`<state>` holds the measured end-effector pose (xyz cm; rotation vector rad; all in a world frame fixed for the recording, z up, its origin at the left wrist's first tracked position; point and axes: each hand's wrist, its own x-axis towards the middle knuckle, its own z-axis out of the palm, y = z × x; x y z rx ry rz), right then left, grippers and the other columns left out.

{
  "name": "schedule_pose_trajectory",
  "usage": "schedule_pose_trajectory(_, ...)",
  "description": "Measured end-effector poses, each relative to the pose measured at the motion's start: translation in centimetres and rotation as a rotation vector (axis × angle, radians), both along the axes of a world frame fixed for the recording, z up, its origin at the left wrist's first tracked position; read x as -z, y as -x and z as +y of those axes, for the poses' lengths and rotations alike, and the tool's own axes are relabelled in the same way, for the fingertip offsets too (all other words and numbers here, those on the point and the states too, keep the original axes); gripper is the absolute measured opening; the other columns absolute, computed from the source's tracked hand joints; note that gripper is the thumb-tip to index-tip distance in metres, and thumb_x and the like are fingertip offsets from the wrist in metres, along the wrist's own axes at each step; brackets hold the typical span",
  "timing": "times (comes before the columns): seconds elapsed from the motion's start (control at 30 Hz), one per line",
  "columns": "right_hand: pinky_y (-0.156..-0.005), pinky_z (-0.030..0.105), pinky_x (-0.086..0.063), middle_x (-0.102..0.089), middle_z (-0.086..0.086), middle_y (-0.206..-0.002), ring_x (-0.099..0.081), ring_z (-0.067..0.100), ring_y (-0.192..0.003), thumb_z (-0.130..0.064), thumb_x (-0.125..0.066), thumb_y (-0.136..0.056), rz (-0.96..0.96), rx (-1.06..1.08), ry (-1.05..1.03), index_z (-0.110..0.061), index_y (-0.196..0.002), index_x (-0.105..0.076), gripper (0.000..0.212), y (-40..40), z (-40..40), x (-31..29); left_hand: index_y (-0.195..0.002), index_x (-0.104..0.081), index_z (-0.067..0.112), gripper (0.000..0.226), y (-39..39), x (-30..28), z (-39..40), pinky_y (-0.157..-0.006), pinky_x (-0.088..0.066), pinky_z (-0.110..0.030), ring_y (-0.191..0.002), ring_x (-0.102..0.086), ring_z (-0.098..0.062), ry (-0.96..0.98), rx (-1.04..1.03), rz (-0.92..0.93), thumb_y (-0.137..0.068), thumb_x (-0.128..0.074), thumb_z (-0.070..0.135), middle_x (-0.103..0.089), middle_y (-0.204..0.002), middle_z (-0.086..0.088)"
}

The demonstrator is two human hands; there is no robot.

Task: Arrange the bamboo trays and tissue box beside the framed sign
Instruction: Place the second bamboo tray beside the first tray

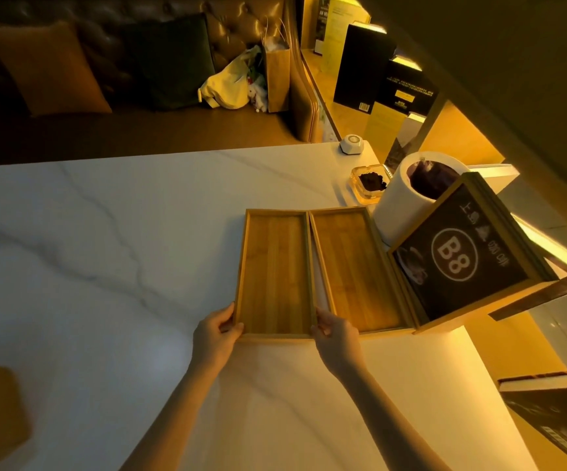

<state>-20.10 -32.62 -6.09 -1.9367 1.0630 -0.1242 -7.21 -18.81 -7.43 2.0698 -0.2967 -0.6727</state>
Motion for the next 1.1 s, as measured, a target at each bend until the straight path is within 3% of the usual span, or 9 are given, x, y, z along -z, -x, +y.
schedule_pose_trajectory(0.17, -0.071, 0.027, -0.047, -0.067, 0.011, -0.101, -0.054, 0.016, -0.081, -0.004, -0.048, -0.091, 0.032, 0.019, 0.098, -0.006, -0.115, -0.058, 0.027, -0.1, 0.4, 1.0, -0.124, -0.048, 0.004, 0.047, 0.3, 0.5, 0.0, -0.087, -0.042, -0.028, -0.101, -0.057, -0.026, -0.068, 0.063, -0.104, -0.079, -0.062, 0.005, -0.06, -0.117, -0.021)
schedule_pose_trajectory(0.3, -0.073, 0.033, -0.053, -0.068, 0.011, -0.101, -0.061, 0.024, -0.087, -0.005, -0.048, -0.09, 0.052, 0.034, 0.173, -0.01, -0.118, -0.056, 0.03, 0.0, 0.6, 2.3, -0.123, -0.048, 0.002, 0.046, 0.7, 0.7, -0.2, -0.083, -0.041, -0.027, -0.098, -0.057, -0.029, -0.113, 0.097, -0.171, -0.079, -0.062, 0.005, -0.06, -0.111, -0.023)
schedule_pose_trajectory(0.5, -0.071, 0.026, -0.048, -0.065, 0.013, -0.105, -0.061, 0.025, -0.091, -0.004, -0.046, -0.091, 0.07, 0.038, 0.262, -0.01, -0.122, -0.053, 0.032, 0.0, 1.3, 3.5, -0.124, -0.047, 0.0, 0.046, 1.0, 1.1, -0.2, -0.082, -0.04, -0.025, -0.096, -0.058, -0.032, -0.146, 0.122, -0.237, -0.081, -0.06, 0.005, -0.058, -0.11, -0.025)
schedule_pose_trajectory(0.63, -0.082, 0.036, -0.052, -0.063, 0.016, -0.113, -0.058, 0.029, -0.101, -0.003, -0.049, -0.09, 0.106, -0.025, 0.342, -0.008, -0.126, -0.048, 0.037, 0.4, 1.8, 3.3, -0.129, -0.04, 0.002, 0.045, 1.2, 1.4, 0.0, -0.09, -0.043, -0.03, -0.105, -0.055, -0.031, -0.174, 0.167, -0.248, -0.086, -0.053, 0.009, -0.054, -0.12, -0.024)
schedule_pose_trajectory(0.77, -0.086, 0.039, -0.053, -0.063, 0.014, -0.12, -0.061, 0.033, -0.108, -0.01, -0.073, -0.072, 0.162, -0.088, 0.587, -0.007, -0.122, -0.054, 0.054, 1.4, 3.5, 3.5, -0.135, -0.031, 0.005, 0.049, 2.9, 1.7, 1.0, -0.1, -0.042, -0.038, -0.123, -0.046, -0.033, -0.243, 0.235, -0.404, -0.09, -0.046, 0.019, -0.044, -0.136, -0.021)
schedule_pose_trajectory(0.83, -0.1, 0.041, -0.043, -0.06, 0.01, -0.127, -0.054, 0.029, -0.118, -0.022, -0.074, -0.071, 0.206, -0.158, 0.655, -0.01, -0.123, -0.053, 0.058, 2.0, 4.7, 3.6, -0.136, -0.029, 0.007, 0.053, 4.1, 2.5, 1.9, -0.1, -0.041, -0.042, -0.127, -0.043, -0.034, -0.327, 0.316, -0.534, -0.091, -0.04, 0.032, -0.041, -0.142, -0.019)
schedule_pose_trajectory(0.9, -0.115, 0.039, -0.016, -0.051, 0.007, -0.136, -0.042, 0.024, -0.127, -0.036, -0.058, -0.079, 0.254, -0.238, 0.703, -0.013, -0.129, -0.046, 0.057, 2.8, 5.7, 4.2, -0.137, -0.026, 0.008, 0.063, 5.1, 3.3, 2.5, -0.098, -0.037, -0.041, -0.128, -0.041, -0.034, -0.409, 0.391, -0.539, -0.09, -0.018, 0.049, -0.039, -0.143, -0.017)
schedule_pose_trajectory(0.97, -0.109, 0.035, 0.0, -0.041, 0.006, -0.139, -0.035, 0.022, -0.129, -0.046, -0.039, -0.081, 0.332, -0.255, 0.672, -0.013, -0.132, -0.039, 0.061, 3.2, 6.2, 4.5, -0.138, -0.019, 0.007, 0.076, 5.8, 3.8, 2.8, -0.099, -0.028, -0.039, -0.132, -0.031, -0.03, -0.45, 0.417, -0.536, -0.084, -0.001, 0.058, -0.033, -0.146, -0.015)
schedule_pose_trajectory(1.1, -0.107, 0.033, 0.011, -0.024, 0.006, -0.143, -0.02, 0.023, -0.134, -0.052, -0.023, -0.083, 0.369, -0.264, 0.626, -0.014, -0.135, -0.022, 0.065, 3.8, 6.4, 4.8, -0.139, -0.004, 0.008, 0.093, 6.2, 4.4, 2.9, -0.106, -0.013, -0.035, -0.14, -0.012, -0.026, -0.449, 0.455, -0.56, -0.07, 0.017, 0.067, -0.011, -0.153, -0.012)
